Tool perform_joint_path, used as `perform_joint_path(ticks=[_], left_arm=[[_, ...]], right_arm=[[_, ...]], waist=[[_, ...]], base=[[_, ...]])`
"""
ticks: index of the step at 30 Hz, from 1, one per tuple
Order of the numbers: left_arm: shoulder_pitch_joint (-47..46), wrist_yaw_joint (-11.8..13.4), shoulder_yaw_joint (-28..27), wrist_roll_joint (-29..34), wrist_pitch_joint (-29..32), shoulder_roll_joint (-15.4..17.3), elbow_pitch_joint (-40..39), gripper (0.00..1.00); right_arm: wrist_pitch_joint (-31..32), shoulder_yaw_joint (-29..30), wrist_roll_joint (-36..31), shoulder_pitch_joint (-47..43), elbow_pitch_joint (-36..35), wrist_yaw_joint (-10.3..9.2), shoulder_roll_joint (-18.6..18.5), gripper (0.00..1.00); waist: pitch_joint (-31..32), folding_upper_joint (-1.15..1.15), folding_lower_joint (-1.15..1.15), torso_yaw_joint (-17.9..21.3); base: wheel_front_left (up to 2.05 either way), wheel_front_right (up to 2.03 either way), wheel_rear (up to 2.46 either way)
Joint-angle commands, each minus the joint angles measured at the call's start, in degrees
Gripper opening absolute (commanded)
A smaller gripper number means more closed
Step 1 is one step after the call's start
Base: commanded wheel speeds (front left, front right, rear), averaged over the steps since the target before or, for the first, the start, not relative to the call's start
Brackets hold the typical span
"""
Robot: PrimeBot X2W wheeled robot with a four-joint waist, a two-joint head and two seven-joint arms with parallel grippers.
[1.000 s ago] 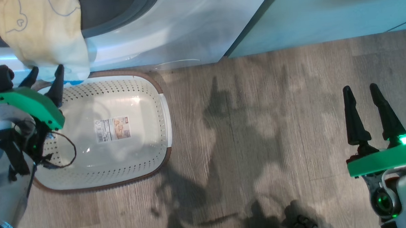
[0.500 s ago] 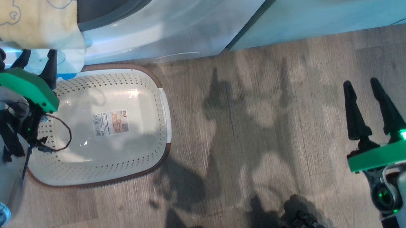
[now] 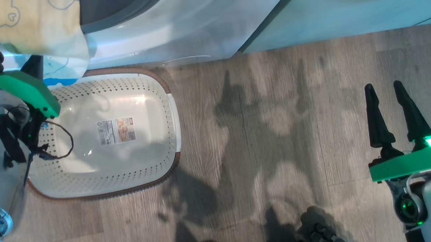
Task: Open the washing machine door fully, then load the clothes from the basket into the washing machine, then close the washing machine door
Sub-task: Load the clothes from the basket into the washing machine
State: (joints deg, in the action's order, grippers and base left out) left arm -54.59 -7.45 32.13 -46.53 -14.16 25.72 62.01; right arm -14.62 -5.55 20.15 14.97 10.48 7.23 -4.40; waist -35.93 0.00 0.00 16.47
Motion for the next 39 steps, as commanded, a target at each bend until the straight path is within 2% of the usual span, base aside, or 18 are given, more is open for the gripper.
perform_joint_path(ticks=[1, 6, 24, 31, 39], left_arm=[[-1.66, -0.03, -0.89, -0.83, -0.7, 2.53, -0.73, 0.0], [-0.01, -0.03, -0.62, -1.46, -0.81, 2.07, -2.24, 0.0], [10.43, -0.03, -6.68, 3.23, -0.84, 0.96, -19.61, 0.0], [9.16, -0.03, -6.68, 2.84, -0.84, 0.41, -22.38, 0.0], [3.86, -0.03, -6.04, 2.07, -0.84, -0.28, -20.93, 0.0]], right_arm=[[-0.38, -0.57, -0.31, -0.1, -1.25, 0.25, -1.04, 1.0], [-0.38, -0.37, -0.37, -0.59, -0.96, 0.25, -1.05, 1.0], [-0.38, -0.16, -0.31, -3.07, -0.19, 0.25, -1.02, 1.0], [-0.38, -0.44, -0.17, -3.68, -0.01, 0.25, -0.95, 1.0], [-0.38, -1.03, 0.03, -3.48, -0.06, 0.25, -0.79, 1.0]], waist=[[0.18, 0.0, 0.0, -0.02], [1.7, 0.0, 0.0, -0.32], [8.55, 0.0, 0.0, -1.68], [9.75, 0.0, 0.0, -1.58], [9.31, 0.0, 0.0, -0.62]], base=[[0.0, 0.0, 0.0], [0.0, 0.0, 0.0], [0.0, 0.0, 0.0], [0.0, 0.0, 0.0], [0.0, 0.0, 0.0]])
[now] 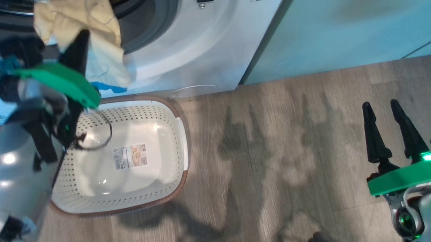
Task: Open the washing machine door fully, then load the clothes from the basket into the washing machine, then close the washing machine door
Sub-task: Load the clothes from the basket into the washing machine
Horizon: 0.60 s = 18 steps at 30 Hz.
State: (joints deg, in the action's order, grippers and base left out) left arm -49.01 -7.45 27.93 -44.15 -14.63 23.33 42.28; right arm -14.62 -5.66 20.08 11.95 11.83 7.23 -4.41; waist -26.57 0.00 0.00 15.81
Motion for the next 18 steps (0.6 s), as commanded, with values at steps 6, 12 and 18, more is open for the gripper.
perform_joint_path(ticks=[6, 12, 18], left_arm=[[-6.15, -0.03, -1.69, -0.64, -0.37, 2.06, 2.08, 0.0], [-10.55, 0.12, -2.96, 0.41, -0.37, 1.43, 5.74, 0.0], [-10.08, 0.1, -4.03, 2.34, -0.37, 0.63, 6.5, 0.0]], right_arm=[[-0.38, -1.02, 0.32, -0.31, -1.39, 0.25, -0.59, 1.0], [-0.38, -1.17, 0.31, 0.0, -1.47, 0.25, -0.29, 1.0], [-0.38, -0.75, 0.26, -0.16, -1.25, 0.25, -0.08, 1.0]], waist=[[-0.65, 0.0, 0.0, 0.91], [-1.51, 0.0, 0.0, 1.33], [-1.12, 0.0, 0.0, 1.29]], base=[[0.0, 0.0, 0.0], [0.0, 0.0, 0.0], [0.0, 0.0, 0.0]])
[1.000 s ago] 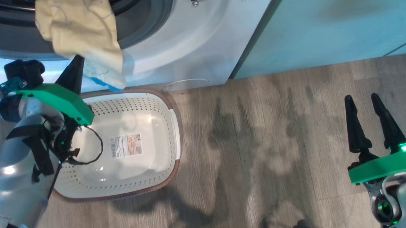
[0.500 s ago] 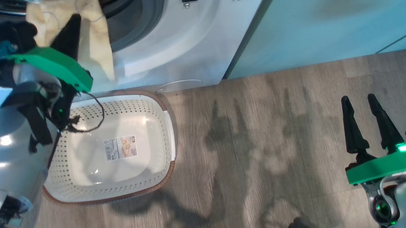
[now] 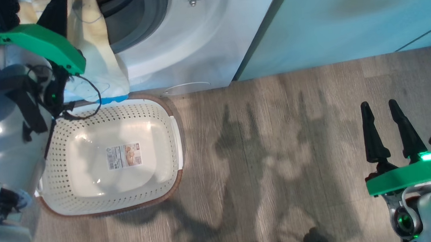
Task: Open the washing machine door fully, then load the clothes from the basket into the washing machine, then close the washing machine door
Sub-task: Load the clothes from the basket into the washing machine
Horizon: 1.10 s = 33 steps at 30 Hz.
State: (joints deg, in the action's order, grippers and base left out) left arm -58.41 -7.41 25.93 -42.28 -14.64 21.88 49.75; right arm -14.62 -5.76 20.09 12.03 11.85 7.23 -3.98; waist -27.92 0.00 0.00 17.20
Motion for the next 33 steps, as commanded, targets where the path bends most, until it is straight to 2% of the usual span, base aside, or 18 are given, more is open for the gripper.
perform_joint_path(ticks=[1, 2, 3, 4, 5, 15, 22, 27, 33], left_arm=[[-0.11, 0.05, -2.28, 0.75, -0.36, 1.93, -1.02, 0.0], [0.51, 0.06, -2.53, 1.17, -0.36, 1.87, -1.12, 0.09], [1.18, 0.2, -3.07, 1.53, -0.36, 1.78, -1.45, 0.37], [2.01, 0.22, -3.59, 1.83, -0.36, 1.59, -1.88, 0.83], [2.94, 0.21, -4.09, 2.07, -0.36, 1.35, -2.35, 1.0], [14.5, 0.18, -9.35, 5.76, -0.36, 0.97, -8.16, 1.0], [23.08, 1.35, -15.47, 8.89, -0.36, 0.45, -14.07, 1.0], [30.6, 1.53, -21.23, 10.91, -0.36, -1.55, -18.39, 1.0], [37.15, 0.71, -25.27, 13.63, -0.36, -5.02, -20.76, 1.0]], right_arm=[[-0.38, -0.52, 0.22, -0.32, -1.19, 0.25, -0.5, 1.0], [-0.38, -0.4, 0.18, -0.41, -1.13, 0.25, -0.5, 1.0], [-0.38, -0.3, 0.14, -0.51, -1.08, 0.25, -0.5, 1.0], [-0.38, -0.22, 0.11, -0.59, -1.04, 0.25, -0.49, 1.0], [-0.38, -0.14, 0.08, -0.68, -1.02, 0.25, -0.52, 1.0], [-0.38, 0.47, -0.07, -2.27, -0.95, 0.25, -1.04, 1.0], [-0.38, 0.63, -0.11, -2.97, -0.98, 0.25, -1.15, 1.0], [-0.38, 0.82, -0.05, -3.73, -0.9, 0.25, -1.17, 1.0], [-0.38, 0.92, -0.05, -4.29, -0.81, 0.25, -1.2, 1.0]], waist=[[0.49, 0.0, 0.0, -0.21], [0.78, 0.0, 0.0, -0.32], [1.1, 0.0, 0.0, -0.45], [1.45, 0.0, 0.0, -0.59], [1.8, 0.0, 0.0, -0.75], [5.4, 0.0, 0.0, -2.62], [6.84, 0.0, 0.0, -3.34], [7.98, 0.0, 0.0, -4.03], [9.0, 0.0, 0.0, -5.05]], base=[[0.0, 0.0, 0.0], [0.0, 0.0, 0.0], [0.0, 0.0, 0.0], [0.0, 0.0, 0.0], [0.0, 0.0, 0.0], [0.0, 0.0, 0.0], [0.0, 0.0, 0.0], [0.0, 0.0, 0.0], [0.0, 0.0, 0.0]])
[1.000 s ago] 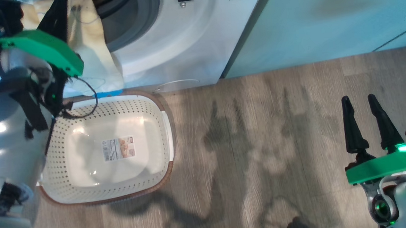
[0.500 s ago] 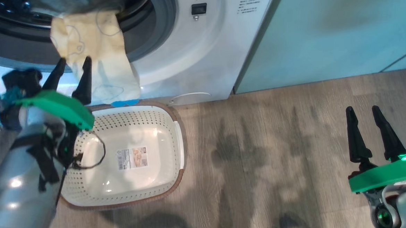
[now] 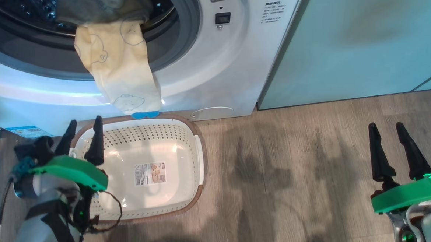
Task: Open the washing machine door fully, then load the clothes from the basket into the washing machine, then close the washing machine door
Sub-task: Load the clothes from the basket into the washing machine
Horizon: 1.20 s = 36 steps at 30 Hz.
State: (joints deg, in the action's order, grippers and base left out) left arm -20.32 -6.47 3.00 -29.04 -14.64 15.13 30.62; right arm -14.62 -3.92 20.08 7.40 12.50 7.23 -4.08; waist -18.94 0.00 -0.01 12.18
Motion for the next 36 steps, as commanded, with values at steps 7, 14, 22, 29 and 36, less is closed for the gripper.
perform_joint_path(ticks=[7, 14, 22, 29, 36], left_arm=[[1.21, -0.74, -4.08, 2.66, -0.36, -0.76, -1.31, 1.0], [-1.14, -0.98, -2.81, 2.55, -0.36, -0.56, 3.07, 1.0], [-8.24, -1.01, 3.99, -0.47, -0.36, 2.04, 9.73, 1.0], [-15.88, -1.01, 7.92, -4.11, -0.36, 5.3, 16.37, 1.0], [-20.5, -1.02, 11.69, -6.59, -0.36, 7.99, 20.47, 1.0]], right_arm=[[-0.38, -1.07, 0.11, 0.28, -1.5, 0.25, -1.47, 1.0], [-0.38, -1.68, 0.19, 0.61, -1.7, 0.25, -1.74, 1.0], [-0.38, -2.1, 0.26, 1.69, -1.97, 0.25, -1.78, 1.0], [-0.38, -2.64, 0.24, 3.53, -2.38, 0.25, -1.69, 1.0], [-0.38, -2.51, 0.14, 4.67, -2.66, 0.25, -1.52, 1.0]], waist=[[0.28, 0.0, 0.01, -0.35], [-0.72, 0.0, 0.01, 0.22], [-4.01, 0.0, 0.01, 1.84], [-8.37, 0.0, 0.01, 3.37], [-11.27, 0.0, 0.01, 4.82]], base=[[0.0, 0.0, 0.0], [0.0, 0.0, 0.0], [0.0, 0.0, 0.0], [0.0, 0.0, 0.0], [0.0, 0.0, 0.0]])
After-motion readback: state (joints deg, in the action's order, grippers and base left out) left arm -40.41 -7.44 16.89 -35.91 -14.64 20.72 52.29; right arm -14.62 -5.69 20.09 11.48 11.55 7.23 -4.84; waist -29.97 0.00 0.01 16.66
